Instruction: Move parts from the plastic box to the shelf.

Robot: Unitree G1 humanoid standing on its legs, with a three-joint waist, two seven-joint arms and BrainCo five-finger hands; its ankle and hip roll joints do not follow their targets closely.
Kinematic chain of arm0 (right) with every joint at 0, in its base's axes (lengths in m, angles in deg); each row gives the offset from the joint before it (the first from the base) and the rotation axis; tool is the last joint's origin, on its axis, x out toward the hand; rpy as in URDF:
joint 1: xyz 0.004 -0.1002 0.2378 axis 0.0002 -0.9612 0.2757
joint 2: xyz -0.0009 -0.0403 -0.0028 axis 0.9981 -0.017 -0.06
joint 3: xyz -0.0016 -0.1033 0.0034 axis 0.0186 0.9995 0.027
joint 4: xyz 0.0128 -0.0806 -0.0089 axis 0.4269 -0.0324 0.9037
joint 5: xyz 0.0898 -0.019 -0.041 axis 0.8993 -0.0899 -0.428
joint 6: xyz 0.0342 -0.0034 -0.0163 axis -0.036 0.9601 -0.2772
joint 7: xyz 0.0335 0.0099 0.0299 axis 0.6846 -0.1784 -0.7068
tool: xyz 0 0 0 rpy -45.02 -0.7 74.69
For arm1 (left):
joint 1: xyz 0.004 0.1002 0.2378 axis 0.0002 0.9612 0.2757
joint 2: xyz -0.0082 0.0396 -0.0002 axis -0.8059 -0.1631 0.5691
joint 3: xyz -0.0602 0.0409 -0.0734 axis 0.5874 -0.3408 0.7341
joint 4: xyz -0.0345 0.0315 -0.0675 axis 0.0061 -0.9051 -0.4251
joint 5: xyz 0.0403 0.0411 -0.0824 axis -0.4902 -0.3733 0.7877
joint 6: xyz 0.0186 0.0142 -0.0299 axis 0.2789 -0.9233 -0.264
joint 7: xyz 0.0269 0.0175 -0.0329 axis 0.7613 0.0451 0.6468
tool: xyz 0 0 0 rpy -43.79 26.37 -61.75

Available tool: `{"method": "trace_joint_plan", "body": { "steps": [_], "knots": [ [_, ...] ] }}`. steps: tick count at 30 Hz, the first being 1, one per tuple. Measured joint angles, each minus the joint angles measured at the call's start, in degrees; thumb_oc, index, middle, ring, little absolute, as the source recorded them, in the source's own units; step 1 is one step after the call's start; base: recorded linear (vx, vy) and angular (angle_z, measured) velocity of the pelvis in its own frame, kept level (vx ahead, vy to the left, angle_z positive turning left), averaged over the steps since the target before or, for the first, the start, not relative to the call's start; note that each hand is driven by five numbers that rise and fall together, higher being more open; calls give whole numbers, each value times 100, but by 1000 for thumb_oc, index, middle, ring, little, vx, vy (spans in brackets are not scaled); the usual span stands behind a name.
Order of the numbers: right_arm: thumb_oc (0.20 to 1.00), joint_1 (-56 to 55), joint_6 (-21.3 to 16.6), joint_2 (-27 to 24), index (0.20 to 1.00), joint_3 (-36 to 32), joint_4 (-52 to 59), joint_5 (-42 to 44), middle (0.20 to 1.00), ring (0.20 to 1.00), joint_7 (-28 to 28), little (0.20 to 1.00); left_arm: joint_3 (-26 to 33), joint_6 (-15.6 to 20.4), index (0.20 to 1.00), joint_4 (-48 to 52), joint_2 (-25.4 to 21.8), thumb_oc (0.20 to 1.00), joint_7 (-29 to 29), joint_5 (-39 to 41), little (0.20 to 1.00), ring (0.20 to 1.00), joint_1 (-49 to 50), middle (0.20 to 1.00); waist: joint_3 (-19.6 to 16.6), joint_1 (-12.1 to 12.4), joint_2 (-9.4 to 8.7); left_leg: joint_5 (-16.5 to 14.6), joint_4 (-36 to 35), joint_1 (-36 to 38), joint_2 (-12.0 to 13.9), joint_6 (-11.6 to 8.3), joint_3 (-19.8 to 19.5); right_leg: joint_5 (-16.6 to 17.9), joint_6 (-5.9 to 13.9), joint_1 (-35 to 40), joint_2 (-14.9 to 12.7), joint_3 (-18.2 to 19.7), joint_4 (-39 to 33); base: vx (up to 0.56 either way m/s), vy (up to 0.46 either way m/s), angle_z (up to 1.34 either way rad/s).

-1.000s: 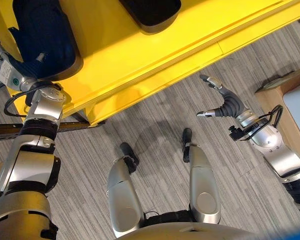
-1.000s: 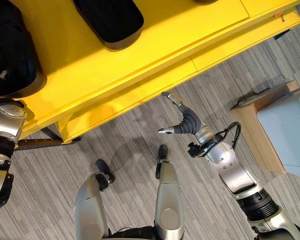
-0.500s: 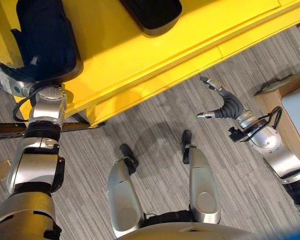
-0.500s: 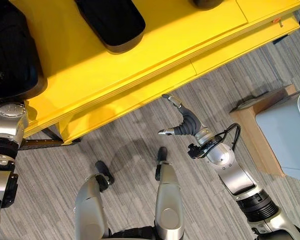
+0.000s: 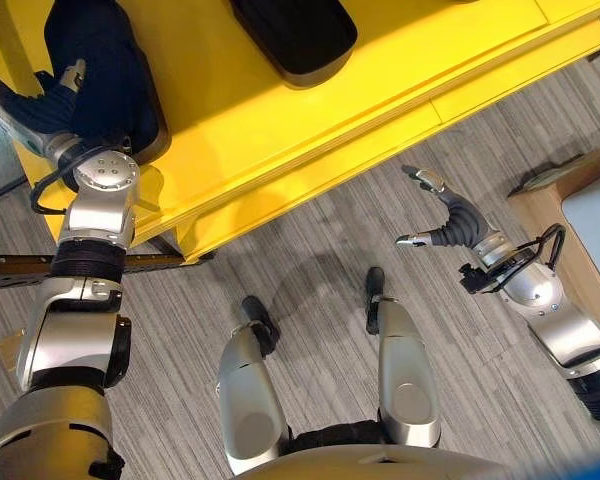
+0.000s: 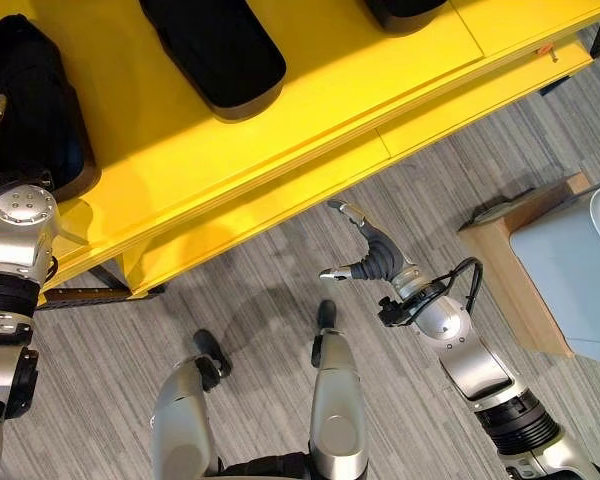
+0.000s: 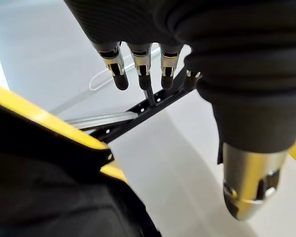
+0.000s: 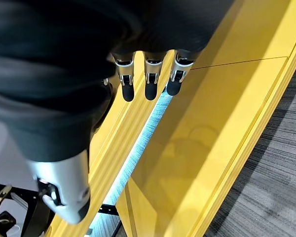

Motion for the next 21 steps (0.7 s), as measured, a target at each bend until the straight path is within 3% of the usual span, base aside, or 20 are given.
{"method": "trace_joint_plan", "body": {
  "steps": [10, 15, 19, 21],
  "knots": [
    [1000, -280, -217, 448, 1000, -5, 2, -42, 1000, 1000, 11, 1000, 28, 299, 1000, 1373, 428, 1000, -60, -364, 1000, 1000, 1224, 1000, -4, 49, 61, 167, -400, 365, -99, -48, 33, 10, -12, 286, -3, -47, -178, -6, -56, 1],
    [1000, -717, -475, 717, 1000, -144, 55, -97, 1000, 1000, 7, 1000, 158, 608, 1000, 3032, 944, 1000, -381, -901, 1000, 1000, 2685, 1000, -35, 301, 233, 442, -1073, 957, -195, -132, -12, 66, -19, 877, 12, -258, -619, 35, -104, 11],
    [1000, -1069, -740, 666, 1000, -298, 220, -87, 1000, 1000, -24, 1000, 189, 887, 1000, 3838, 1394, 1000, -1028, -1230, 1000, 1000, 3867, 1000, -356, 600, 568, 695, -1684, 1263, -279, -174, -100, 174, -7, 1260, 67, -478, -1096, 46, -106, 18],
    [1000, -1212, -860, 659, 1000, -424, 233, -76, 1000, 1000, -72, 1000, 255, 1051, 1000, 4232, 1464, 1000, -1350, -1369, 1000, 1000, 4400, 1000, -440, 676, 649, 794, -1969, 1511, -317, -181, -104, 238, 14, 1560, 118, -556, -1367, 57, -104, 13]
  ]
}}
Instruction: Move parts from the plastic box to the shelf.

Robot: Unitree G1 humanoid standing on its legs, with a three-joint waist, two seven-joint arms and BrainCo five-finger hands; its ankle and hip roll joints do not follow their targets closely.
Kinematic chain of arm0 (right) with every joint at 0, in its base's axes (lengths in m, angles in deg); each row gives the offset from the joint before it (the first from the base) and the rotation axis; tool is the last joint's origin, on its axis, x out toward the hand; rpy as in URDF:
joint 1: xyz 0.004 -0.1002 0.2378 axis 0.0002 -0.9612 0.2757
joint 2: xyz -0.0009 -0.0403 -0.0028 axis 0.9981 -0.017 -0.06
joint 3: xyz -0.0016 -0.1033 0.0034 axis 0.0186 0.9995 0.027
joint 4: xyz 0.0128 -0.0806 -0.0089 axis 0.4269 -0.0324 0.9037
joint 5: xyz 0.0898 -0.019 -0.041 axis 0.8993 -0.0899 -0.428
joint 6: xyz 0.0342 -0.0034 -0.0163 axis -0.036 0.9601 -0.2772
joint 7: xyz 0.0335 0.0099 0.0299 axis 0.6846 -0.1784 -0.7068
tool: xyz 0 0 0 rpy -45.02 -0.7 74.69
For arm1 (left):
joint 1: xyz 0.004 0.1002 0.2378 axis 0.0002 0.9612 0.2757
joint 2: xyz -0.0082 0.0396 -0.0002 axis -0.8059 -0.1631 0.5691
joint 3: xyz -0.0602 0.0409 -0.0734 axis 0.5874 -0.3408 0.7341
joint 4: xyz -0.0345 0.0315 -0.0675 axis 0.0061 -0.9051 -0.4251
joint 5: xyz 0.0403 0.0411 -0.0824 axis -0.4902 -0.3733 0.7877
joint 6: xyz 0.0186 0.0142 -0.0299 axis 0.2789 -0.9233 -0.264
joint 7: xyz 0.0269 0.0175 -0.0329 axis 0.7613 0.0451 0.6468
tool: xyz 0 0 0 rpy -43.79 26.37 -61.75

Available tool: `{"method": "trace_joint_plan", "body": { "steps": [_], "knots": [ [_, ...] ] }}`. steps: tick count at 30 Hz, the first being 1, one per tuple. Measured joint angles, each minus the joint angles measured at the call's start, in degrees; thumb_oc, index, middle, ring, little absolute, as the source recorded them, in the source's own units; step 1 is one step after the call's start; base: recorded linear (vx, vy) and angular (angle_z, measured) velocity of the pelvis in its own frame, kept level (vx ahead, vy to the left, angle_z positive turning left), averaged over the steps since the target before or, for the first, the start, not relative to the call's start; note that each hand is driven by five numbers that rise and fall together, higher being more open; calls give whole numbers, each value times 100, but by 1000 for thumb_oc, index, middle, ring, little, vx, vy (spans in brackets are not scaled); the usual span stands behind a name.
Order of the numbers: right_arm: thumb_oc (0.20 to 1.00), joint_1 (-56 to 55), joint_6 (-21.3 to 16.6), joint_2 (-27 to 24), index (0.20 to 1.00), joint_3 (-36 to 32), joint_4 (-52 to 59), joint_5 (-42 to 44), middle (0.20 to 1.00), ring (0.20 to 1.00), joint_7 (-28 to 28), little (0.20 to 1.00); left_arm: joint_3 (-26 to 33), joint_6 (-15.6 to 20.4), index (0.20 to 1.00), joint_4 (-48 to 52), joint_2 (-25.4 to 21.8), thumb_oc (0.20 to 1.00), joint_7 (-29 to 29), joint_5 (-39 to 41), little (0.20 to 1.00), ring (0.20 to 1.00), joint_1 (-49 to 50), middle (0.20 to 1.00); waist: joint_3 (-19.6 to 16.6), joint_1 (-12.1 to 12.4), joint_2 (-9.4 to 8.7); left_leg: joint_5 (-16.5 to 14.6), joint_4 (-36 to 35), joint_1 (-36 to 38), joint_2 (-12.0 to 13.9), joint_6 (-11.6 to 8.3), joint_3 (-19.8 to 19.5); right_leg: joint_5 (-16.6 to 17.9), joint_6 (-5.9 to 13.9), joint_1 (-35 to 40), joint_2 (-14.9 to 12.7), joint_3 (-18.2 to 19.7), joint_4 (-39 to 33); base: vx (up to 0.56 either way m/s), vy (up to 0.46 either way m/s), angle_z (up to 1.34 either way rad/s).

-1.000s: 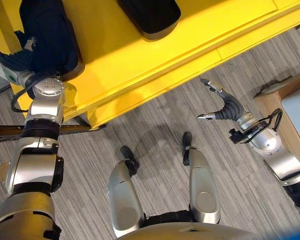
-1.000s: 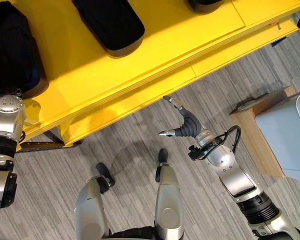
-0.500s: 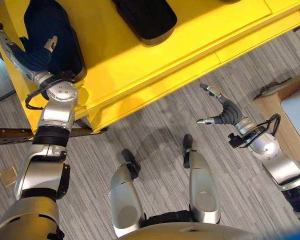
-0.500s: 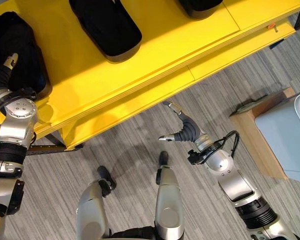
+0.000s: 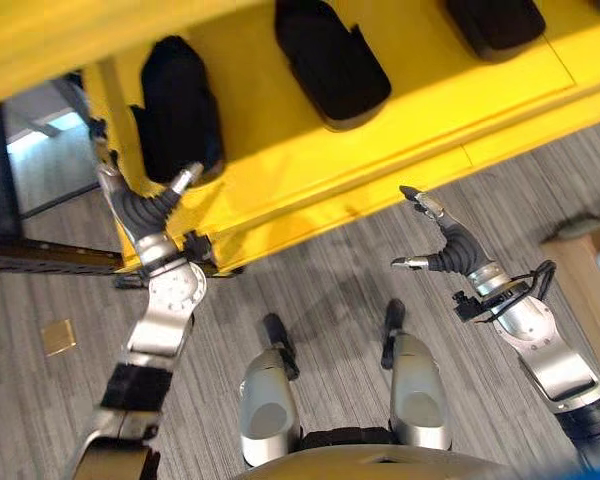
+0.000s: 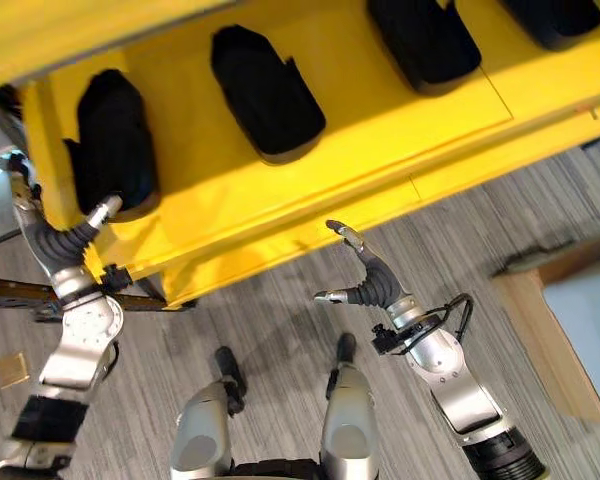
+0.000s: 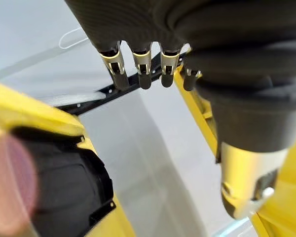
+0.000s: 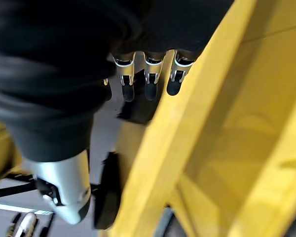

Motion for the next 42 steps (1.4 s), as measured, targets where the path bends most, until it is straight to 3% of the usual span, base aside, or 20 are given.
{"method": "trace_joint_plan", "body": {
  "steps": [3, 11, 15, 20, 25, 35, 39, 42],
  "knots": [
    [1000, -493, -245, -16, 1000, 21, -18, 59, 1000, 1000, -36, 1000, 41, 207, 1000, 165, -13, 1000, -605, 36, 1000, 1000, 922, 1000, -701, 239, -18, 57, -329, 309, -5, -23, -4, 9, 24, 383, 61, -158, -350, 33, -123, 14],
    [1000, -592, -520, -15, 1000, 305, -383, 95, 1000, 1000, 228, 1000, 27, 323, 1000, -55, -33, 1000, -995, 268, 1000, 1000, 1399, 1000, -1518, 438, -221, 90, -564, 573, -73, -48, -159, 70, 111, 930, 93, -408, -808, 20, -60, 13],
    [1000, -459, -548, -4, 1000, 495, -525, 99, 1000, 1000, 373, 1000, -24, 293, 1000, -290, -119, 1000, -1000, 390, 1000, 1000, 1383, 1000, -1615, 450, -266, 119, -634, 638, -116, -53, -167, 134, 132, 1030, 80, -420, -914, 6, -12, 3],
    [1000, -425, -557, 18, 1000, 594, -650, 116, 1000, 1000, 533, 1000, -269, 11, 1000, -705, -211, 1000, -1074, 751, 1000, 1000, 1045, 1000, -1652, 388, -313, 186, -822, 865, -181, -37, -139, 288, 146, 1251, 88, -399, -1184, 22, 13, -3],
    [1000, -424, -552, 167, 1000, 681, -722, 228, 1000, 1000, 604, 1000, -459, -444, 1000, -1399, -181, 1000, -1240, 1168, 1000, 1000, 840, 1000, -1752, 135, -408, 234, -943, 973, -187, -53, -33, 321, 153, 1255, 104, -364, -1213, 26, 21, -8],
    [1000, -354, -500, 167, 1000, 704, -869, 286, 1000, 1000, 563, 1000, -996, -702, 1000, -2503, -86, 1000, -1195, 1164, 1000, 1000, 124, 1000, -1756, -127, -428, 230, -979, 1136, -156, -59, 207, 378, 129, 1240, 190, -96, -1272, 29, 16, -13],
    [1000, -276, -432, 168, 1000, 771, -1144, 279, 1000, 1000, 528, 1000, -1036, -733, 1000, -3008, 288, 1000, -768, 1332, 1000, 1000, -202, 1000, -1692, -236, -493, 213, -946, 1168, -130, -77, 323, 400, 127, 1195, 198, -36, -1265, 2, -6, -15],
    [1000, -206, -379, 170, 1000, 880, -1153, 271, 1000, 1000, 487, 1000, -957, -813, 1000, -3617, 400, 1000, -16, 1330, 1000, 1000, -530, 1000, -1575, -270, -683, 179, -825, 1098, 13, -126, 463, 401, 112, 1027, 283, 117, -1190, -28, -82, -25]
  ]
}}
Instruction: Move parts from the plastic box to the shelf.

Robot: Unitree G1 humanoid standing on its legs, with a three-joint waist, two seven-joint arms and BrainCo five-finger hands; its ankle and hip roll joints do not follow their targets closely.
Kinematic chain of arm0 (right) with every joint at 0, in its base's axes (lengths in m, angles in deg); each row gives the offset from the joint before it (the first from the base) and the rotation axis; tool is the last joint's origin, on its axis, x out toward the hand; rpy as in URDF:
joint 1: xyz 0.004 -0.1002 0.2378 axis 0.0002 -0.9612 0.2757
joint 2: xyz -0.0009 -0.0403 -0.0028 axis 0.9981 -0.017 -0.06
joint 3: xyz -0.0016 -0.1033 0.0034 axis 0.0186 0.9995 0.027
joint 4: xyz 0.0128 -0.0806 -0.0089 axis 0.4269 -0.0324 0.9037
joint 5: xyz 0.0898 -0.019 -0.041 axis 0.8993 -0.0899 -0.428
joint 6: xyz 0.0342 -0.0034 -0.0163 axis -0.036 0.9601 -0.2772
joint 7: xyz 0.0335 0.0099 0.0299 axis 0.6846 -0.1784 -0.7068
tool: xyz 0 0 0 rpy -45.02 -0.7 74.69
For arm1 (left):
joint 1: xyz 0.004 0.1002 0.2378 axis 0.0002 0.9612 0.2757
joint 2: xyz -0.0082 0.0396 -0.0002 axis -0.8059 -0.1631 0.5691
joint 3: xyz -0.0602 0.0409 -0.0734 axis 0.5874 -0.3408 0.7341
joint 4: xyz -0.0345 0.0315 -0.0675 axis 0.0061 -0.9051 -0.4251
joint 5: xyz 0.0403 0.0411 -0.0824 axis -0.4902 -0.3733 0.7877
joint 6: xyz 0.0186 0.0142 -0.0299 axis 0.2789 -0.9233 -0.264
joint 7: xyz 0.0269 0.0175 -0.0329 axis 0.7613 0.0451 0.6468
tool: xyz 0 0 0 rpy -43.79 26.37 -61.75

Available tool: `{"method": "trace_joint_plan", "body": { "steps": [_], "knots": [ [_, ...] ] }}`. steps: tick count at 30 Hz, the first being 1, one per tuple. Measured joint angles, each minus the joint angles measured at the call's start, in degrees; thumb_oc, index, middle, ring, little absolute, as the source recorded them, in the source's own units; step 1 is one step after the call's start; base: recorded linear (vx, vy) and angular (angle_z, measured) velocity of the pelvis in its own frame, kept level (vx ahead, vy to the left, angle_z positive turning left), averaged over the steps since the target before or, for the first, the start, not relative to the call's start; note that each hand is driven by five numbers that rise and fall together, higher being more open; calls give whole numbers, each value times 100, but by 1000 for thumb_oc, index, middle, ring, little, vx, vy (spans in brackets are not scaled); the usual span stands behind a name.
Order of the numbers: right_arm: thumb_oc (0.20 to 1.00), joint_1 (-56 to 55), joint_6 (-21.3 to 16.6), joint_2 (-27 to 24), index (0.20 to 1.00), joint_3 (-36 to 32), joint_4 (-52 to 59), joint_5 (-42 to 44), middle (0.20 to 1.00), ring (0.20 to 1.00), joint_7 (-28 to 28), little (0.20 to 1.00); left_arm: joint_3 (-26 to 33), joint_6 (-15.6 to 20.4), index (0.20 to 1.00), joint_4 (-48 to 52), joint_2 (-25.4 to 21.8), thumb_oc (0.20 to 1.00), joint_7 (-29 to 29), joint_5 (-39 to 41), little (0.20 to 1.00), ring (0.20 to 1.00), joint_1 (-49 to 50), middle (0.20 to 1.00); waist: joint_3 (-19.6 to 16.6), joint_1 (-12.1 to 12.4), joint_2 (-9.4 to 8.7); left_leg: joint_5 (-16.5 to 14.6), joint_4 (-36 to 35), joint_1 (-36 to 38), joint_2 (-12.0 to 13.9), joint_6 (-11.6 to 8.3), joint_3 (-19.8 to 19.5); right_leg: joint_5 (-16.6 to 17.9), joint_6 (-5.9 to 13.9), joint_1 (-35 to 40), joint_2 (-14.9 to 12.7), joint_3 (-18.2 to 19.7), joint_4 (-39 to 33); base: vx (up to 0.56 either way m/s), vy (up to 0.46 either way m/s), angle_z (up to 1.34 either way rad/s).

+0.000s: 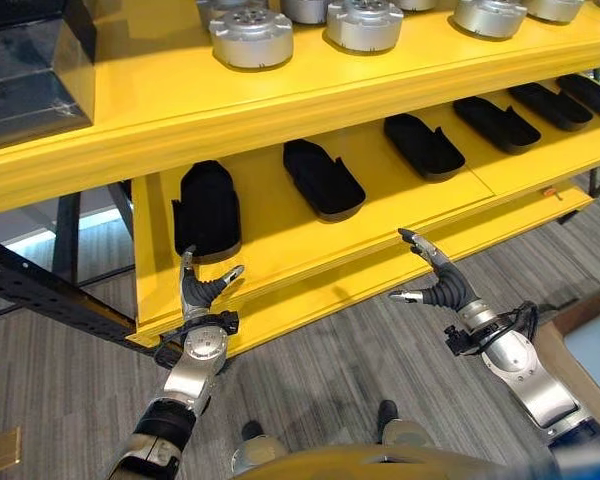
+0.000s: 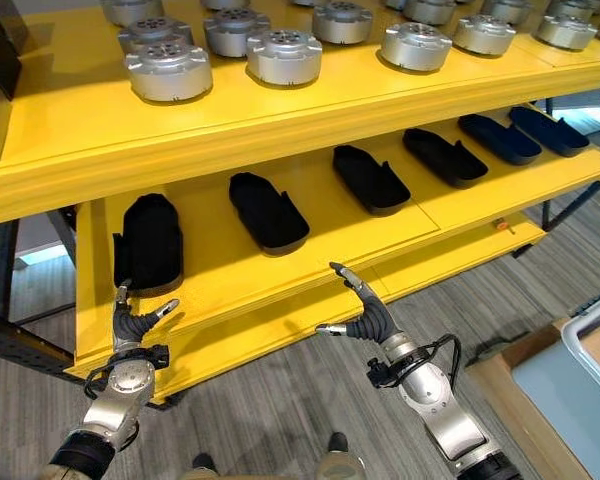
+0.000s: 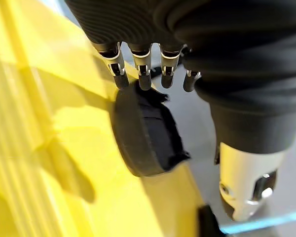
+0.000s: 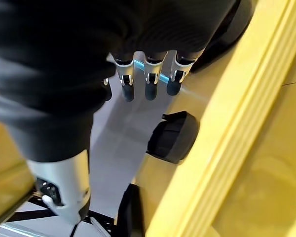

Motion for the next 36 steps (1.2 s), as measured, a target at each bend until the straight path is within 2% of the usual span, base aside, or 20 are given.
{"method": "trace_joint_plan", "body": {
  "steps": [7, 17, 29, 36],
  "knots": [
    [1000, 24, 25, 46, 1000, 51, 1, -1, 1000, 1000, -2, 1000, 265, 15, 1000, -343, 54, 1000, 938, -26, 1000, 1000, -264, 1000, 263, -9, -225, -23, 219, -252, 231, -67, 5, 57, -105, -206, 196, 43, 32, -52, -32, -6],
    [1000, 69, 44, 44, 1000, 49, 20, -2, 1000, 1000, -11, 1000, 870, 179, 1000, -616, -7, 1000, 1808, -214, 1000, 1000, -363, 1000, 572, -62, -333, -114, 421, -350, 336, -121, -1, 67, -125, -207, 238, 38, 31, -5, -1, 1],
    [1000, 208, 44, 45, 1000, 48, 28, -1, 1000, 1000, -6, 1000, 993, 239, 1000, -742, -309, 1000, 1978, -402, 1000, 1000, -674, 1000, 882, 54, -441, -332, 867, -555, 381, -127, -139, 54, -146, -222, 231, 35, 144, -17, 33, 1],
    [1000, 324, 49, 37, 1000, 51, 48, -5, 1000, 1000, 18, 1000, 911, 236, 1000, -1019, -837, 1000, 1430, -513, 1000, 1000, -1144, 1000, 968, 62, -436, -454, 1199, -857, 386, -49, -174, 55, -147, -430, 155, 36, 301, -33, 47, 3]
  ]
}}
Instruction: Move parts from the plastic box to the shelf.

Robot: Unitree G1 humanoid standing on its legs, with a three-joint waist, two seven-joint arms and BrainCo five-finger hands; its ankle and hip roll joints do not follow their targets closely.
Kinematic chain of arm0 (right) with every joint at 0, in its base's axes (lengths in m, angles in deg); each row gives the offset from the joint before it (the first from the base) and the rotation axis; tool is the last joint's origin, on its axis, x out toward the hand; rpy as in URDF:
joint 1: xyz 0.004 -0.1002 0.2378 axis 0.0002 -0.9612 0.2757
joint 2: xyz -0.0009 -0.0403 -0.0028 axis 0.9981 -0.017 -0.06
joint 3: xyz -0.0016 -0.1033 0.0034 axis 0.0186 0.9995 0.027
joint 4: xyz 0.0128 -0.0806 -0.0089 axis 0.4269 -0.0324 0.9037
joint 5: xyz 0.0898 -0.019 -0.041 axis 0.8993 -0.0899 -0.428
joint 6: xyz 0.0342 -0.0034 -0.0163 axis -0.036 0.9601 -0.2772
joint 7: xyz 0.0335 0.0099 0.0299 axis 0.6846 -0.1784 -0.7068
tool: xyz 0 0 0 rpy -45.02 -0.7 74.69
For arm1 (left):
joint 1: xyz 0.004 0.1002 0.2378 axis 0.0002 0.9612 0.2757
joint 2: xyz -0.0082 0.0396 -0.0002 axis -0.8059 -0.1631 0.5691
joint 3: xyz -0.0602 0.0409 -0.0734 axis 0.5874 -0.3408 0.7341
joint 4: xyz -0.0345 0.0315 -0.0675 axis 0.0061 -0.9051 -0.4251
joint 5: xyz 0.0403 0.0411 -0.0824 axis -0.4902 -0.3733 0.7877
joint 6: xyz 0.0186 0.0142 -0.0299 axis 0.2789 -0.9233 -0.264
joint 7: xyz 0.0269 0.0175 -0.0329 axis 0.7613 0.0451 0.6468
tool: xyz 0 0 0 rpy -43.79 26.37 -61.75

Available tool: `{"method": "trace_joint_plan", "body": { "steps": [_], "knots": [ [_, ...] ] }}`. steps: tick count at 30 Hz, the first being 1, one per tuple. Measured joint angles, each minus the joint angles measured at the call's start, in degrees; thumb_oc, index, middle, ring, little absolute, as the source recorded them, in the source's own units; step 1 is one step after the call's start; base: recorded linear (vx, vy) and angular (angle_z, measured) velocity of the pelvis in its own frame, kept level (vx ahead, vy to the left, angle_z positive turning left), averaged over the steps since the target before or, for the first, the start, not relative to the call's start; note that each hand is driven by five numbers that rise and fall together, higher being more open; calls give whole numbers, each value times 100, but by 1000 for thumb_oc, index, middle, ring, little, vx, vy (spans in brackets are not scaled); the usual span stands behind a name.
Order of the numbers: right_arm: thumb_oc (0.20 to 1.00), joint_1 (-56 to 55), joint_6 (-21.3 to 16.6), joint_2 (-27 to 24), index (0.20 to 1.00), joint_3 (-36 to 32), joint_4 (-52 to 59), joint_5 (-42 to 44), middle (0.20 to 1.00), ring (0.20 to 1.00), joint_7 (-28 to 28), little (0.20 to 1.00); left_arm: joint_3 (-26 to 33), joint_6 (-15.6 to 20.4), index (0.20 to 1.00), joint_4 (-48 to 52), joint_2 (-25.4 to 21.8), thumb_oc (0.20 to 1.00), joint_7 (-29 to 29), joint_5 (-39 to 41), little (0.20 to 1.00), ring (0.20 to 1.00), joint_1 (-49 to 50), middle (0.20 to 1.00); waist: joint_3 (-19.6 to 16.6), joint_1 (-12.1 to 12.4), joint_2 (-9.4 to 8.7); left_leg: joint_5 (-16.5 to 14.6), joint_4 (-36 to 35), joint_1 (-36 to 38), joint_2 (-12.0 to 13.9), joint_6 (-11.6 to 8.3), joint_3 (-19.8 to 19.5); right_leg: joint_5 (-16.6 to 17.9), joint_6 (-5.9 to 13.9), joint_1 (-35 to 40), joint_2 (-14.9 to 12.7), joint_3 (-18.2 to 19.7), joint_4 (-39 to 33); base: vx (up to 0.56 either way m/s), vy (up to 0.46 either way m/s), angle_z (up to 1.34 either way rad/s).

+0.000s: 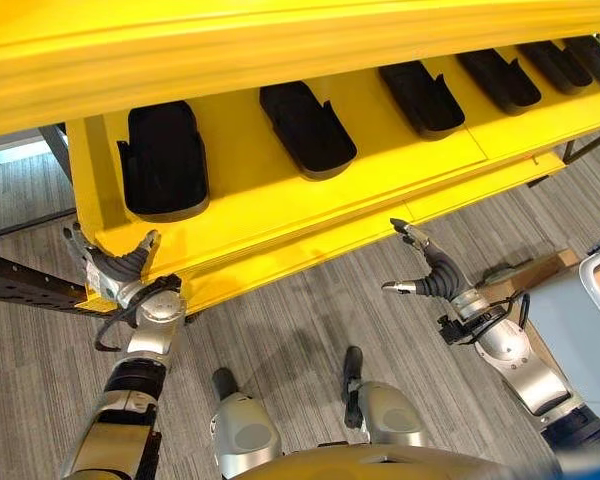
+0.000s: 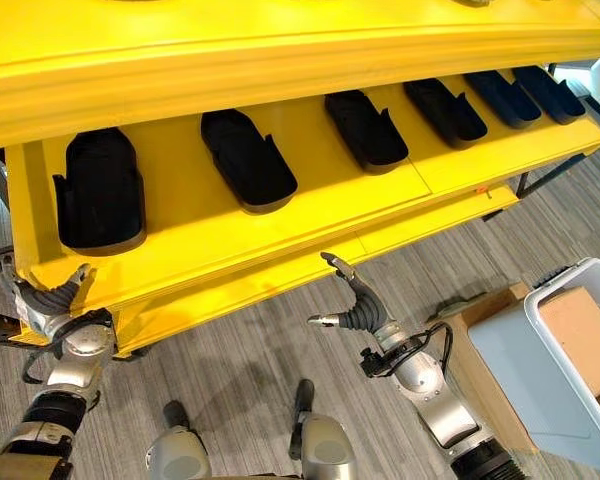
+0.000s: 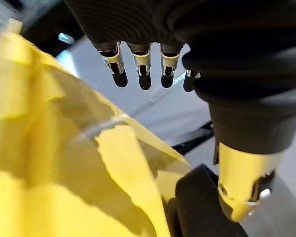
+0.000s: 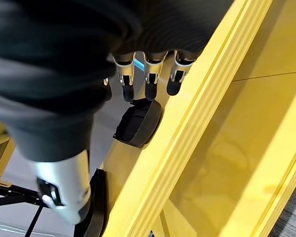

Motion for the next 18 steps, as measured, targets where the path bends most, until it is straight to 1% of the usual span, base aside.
{"method": "trace_joint_plan", "body": {
  "steps": [5, 7, 8, 12, 14, 18],
  "knots": [
    [1000, 176, 3, -2, 1000, -3, -1, -2, 1000, 1000, 22, 1000, -67, 9, 1000, -149, -18, 1000, -191, 11, 1000, 1000, -197, 1000, 178, -24, 18, -141, 257, -77, 44, 13, -3, -5, 6, -25, -23, 23, 70, -33, 49, -3],
    [1000, 215, 8, -5, 1000, -2, 0, -3, 1000, 1000, 19, 1000, -65, 7, 1000, -223, -37, 1000, -330, 18, 1000, 1000, -330, 1000, 192, -49, 26, -185, 427, -313, 60, 41, -46, -6, 6, -230, -42, 60, 171, -43, 33, 0],
    [1000, 322, 12, -6, 1000, -2, 1, -3, 1000, 1000, 15, 1000, -70, 5, 1000, -235, -90, 1000, -425, 31, 1000, 1000, -459, 1000, 274, -82, 19, -216, 547, -445, 63, 78, -96, -7, 7, -333, -71, 63, 253, -52, 43, 2],
    [1000, 571, 43, -66, 1000, -6, 10, -1, 1000, 1000, -1, 1000, -76, 5, 1000, -575, -351, 1000, -694, 76, 1000, 1000, -823, 1000, 508, -181, 31, -295, 756, -569, 134, 103, -109, -8, 4, -401, -73, 75, 361, -36, 44, 0],
    [1000, 568, 78, -67, 1000, -4, 10, -1, 1000, 1000, -62, 1000, -77, 9, 1000, -573, -352, 1000, -762, 71, 1000, 1000, -852, 1000, 550, -181, 45, -351, 869, -633, 148, 124, -109, -11, 3, -481, -92, 97, 422, -52, 62, -6],
    [1000, 641, 113, -97, 1000, -1, 9, -1, 1000, 1000, -73, 1000, -87, 8, 1000, -595, -381, 1000, -801, 79, 1000, 1000, -1016, 1000, 560, -180, 47, -356, 945, -781, 144, 138, -117, -11, 3, -617, -122, 107, 495, -19, 31, 1]
  ]
}}
